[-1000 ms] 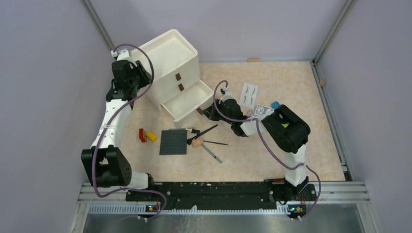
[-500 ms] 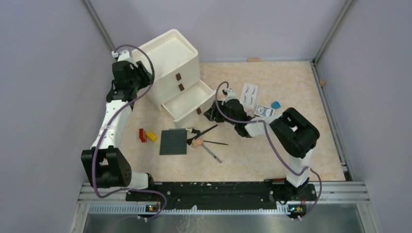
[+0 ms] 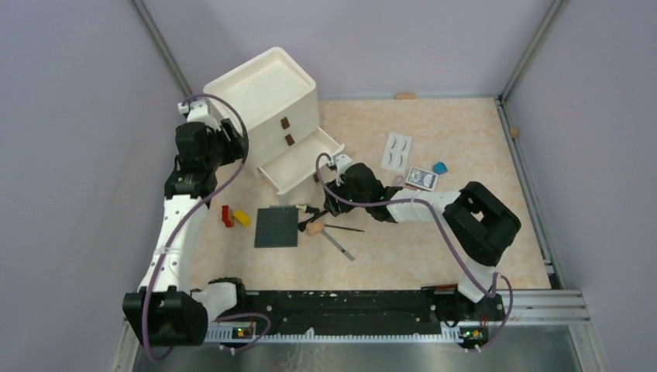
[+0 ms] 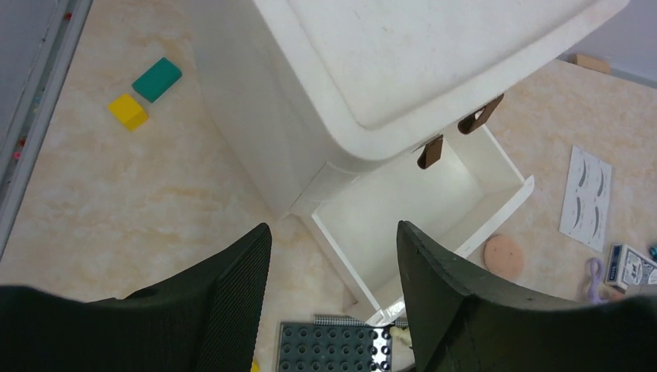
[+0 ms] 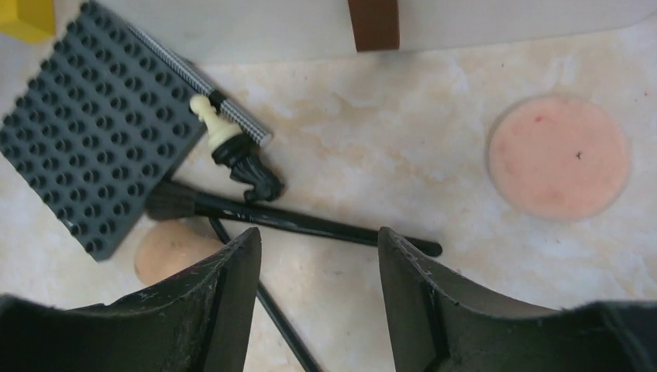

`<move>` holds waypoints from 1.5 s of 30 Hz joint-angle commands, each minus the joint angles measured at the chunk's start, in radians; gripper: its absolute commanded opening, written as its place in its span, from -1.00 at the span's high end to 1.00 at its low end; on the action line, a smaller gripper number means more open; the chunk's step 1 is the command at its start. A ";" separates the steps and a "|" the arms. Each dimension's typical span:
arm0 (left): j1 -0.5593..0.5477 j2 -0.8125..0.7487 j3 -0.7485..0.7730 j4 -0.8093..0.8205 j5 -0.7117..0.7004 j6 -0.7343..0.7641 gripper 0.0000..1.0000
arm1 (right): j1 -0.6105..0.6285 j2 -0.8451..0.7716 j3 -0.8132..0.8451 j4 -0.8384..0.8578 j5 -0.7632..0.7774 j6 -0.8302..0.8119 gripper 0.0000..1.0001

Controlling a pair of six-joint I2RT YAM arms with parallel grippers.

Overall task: Organize the makeup
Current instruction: Open the drawer in the storage box, then pick up the makeup tool from the center of the board.

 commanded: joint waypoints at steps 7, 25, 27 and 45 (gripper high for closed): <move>-0.008 -0.138 -0.097 0.014 -0.067 0.060 -0.36 | 0.021 -0.172 -0.038 -0.246 -0.105 -0.237 -0.25; -0.004 -0.164 -0.104 0.016 -0.111 0.073 -0.49 | 0.167 -0.078 -0.011 -0.074 -0.209 -0.614 -0.66; -0.003 -0.164 -0.104 0.016 -0.110 0.074 -0.50 | 0.168 -0.077 -0.021 -0.073 -0.268 -0.698 -0.66; 0.006 -0.160 -0.105 0.020 -0.090 0.075 -0.47 | 0.170 0.073 0.082 -0.092 -0.366 -0.936 -0.46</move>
